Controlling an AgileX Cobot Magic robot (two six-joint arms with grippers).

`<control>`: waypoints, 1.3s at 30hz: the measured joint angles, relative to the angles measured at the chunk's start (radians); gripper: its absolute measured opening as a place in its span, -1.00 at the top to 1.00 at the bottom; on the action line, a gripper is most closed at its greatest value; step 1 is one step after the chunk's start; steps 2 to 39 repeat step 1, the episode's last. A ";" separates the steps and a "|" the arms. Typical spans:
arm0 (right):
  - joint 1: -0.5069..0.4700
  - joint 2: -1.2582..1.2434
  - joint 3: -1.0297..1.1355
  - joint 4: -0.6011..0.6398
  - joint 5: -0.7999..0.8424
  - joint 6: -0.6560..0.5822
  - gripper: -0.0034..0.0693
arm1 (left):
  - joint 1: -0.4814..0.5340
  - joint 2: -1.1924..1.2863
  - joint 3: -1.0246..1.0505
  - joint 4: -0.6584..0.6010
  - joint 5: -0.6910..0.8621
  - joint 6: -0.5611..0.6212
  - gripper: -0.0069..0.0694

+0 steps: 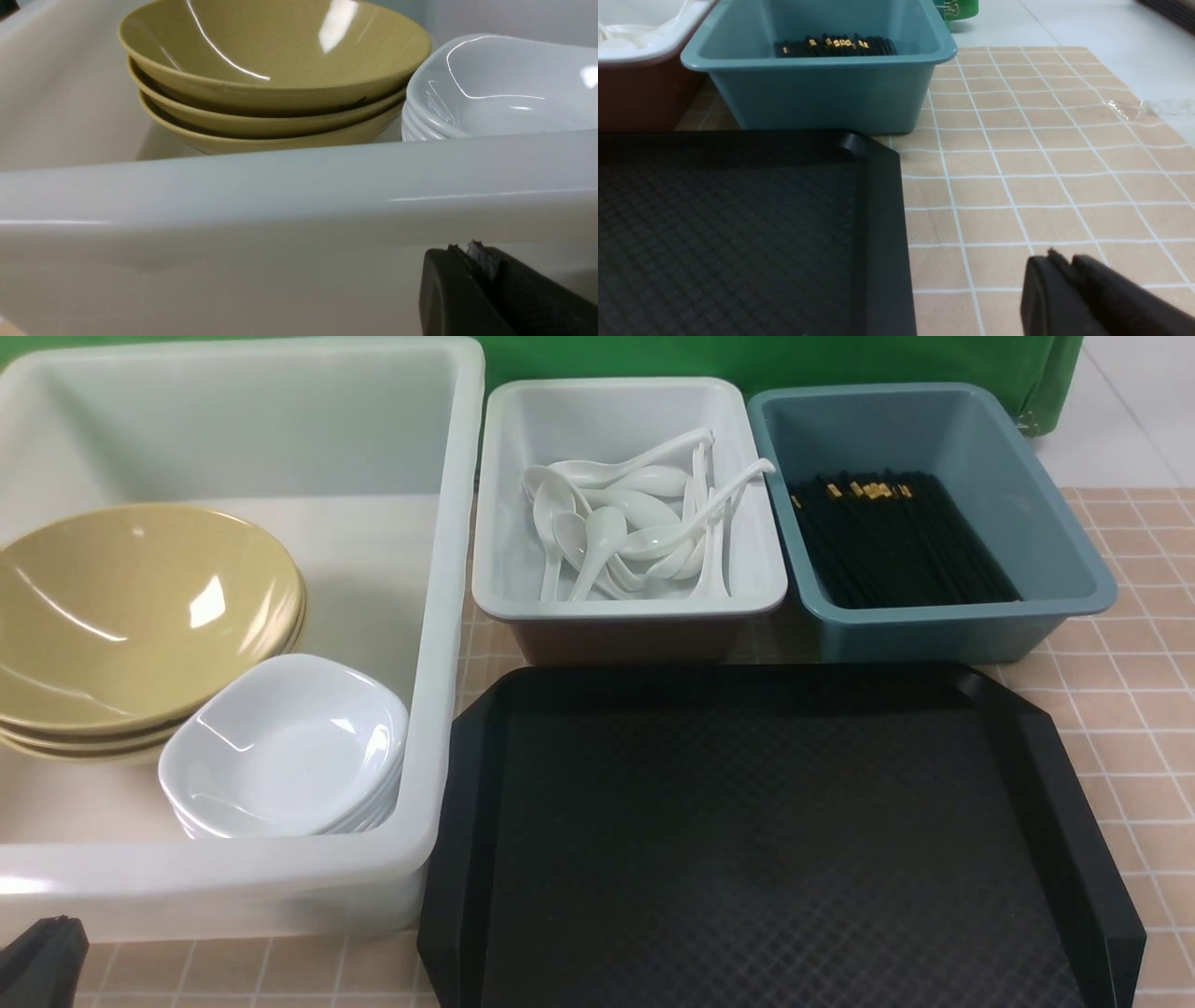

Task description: On brown table put chopsticks spoon bowls plates into blue grey white boxes.

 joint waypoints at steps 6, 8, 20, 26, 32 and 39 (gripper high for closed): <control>0.000 0.000 0.000 0.000 0.000 0.000 0.63 | 0.000 0.000 0.000 0.000 0.000 0.000 0.81; 0.000 0.000 0.000 0.000 0.000 0.000 0.63 | 0.000 0.000 0.000 0.000 0.000 0.000 0.81; 0.000 0.000 0.000 0.000 0.000 0.000 0.63 | 0.000 0.000 0.000 0.000 0.000 0.000 0.81; 0.000 0.000 0.000 0.000 0.000 0.000 0.63 | 0.000 0.000 0.000 0.000 0.000 0.000 0.81; 0.000 0.000 0.000 0.000 0.000 0.000 0.63 | 0.000 0.000 0.000 0.000 0.000 0.000 0.81; 0.000 0.000 0.000 0.000 0.000 0.000 0.63 | 0.000 0.000 0.000 0.000 0.000 0.000 0.81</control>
